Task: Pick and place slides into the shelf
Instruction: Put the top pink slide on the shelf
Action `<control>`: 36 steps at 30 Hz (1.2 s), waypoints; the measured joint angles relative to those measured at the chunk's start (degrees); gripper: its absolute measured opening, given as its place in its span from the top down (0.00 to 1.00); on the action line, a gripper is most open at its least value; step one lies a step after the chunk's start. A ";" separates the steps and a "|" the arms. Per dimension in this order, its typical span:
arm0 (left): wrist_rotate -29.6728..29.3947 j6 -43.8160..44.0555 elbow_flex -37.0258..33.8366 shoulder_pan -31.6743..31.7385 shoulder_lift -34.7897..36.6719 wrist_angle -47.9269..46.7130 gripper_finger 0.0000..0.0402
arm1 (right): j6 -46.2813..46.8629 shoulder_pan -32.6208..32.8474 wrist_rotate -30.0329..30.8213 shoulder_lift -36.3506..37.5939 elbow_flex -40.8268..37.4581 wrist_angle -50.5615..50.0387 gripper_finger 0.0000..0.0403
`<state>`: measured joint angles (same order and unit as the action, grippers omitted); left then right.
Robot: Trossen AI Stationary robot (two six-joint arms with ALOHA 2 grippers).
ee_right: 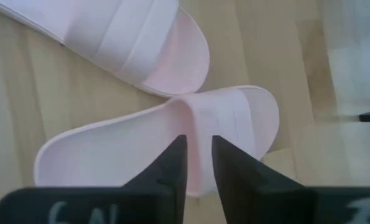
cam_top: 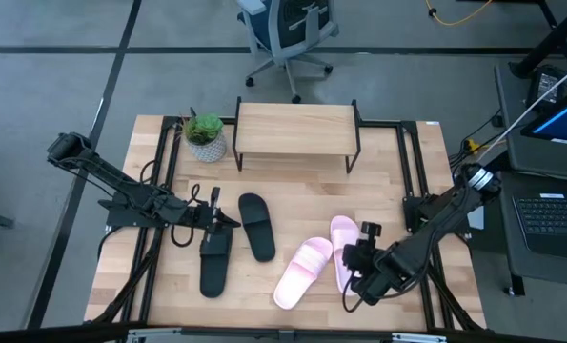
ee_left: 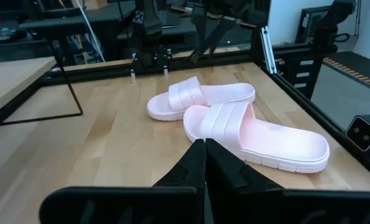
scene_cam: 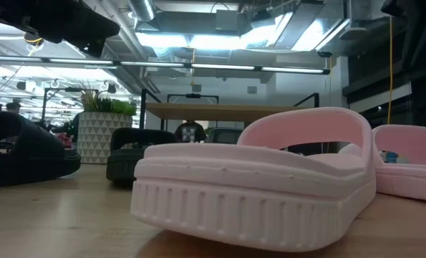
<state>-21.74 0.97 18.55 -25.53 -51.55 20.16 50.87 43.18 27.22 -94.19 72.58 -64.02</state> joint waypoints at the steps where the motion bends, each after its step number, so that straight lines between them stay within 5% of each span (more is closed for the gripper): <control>1: 0.00 0.00 0.00 0.01 0.00 0.00 1.00 | -0.10 -0.22 0.06 -0.17 0.00 -0.24 0.79; 18: -0.03 -0.02 -0.02 0.01 0.00 -0.17 1.00 | -3.20 -1.07 -1.16 -7.01 -0.02 -1.86 0.55; 36: -0.04 0.02 -0.04 0.01 0.02 -1.42 1.00 | -3.26 -3.64 -1.40 -8.99 -0.04 -2.72 0.53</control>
<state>-21.78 0.99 18.50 -25.52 -51.53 18.74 47.62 39.54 25.82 -103.18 72.53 -66.74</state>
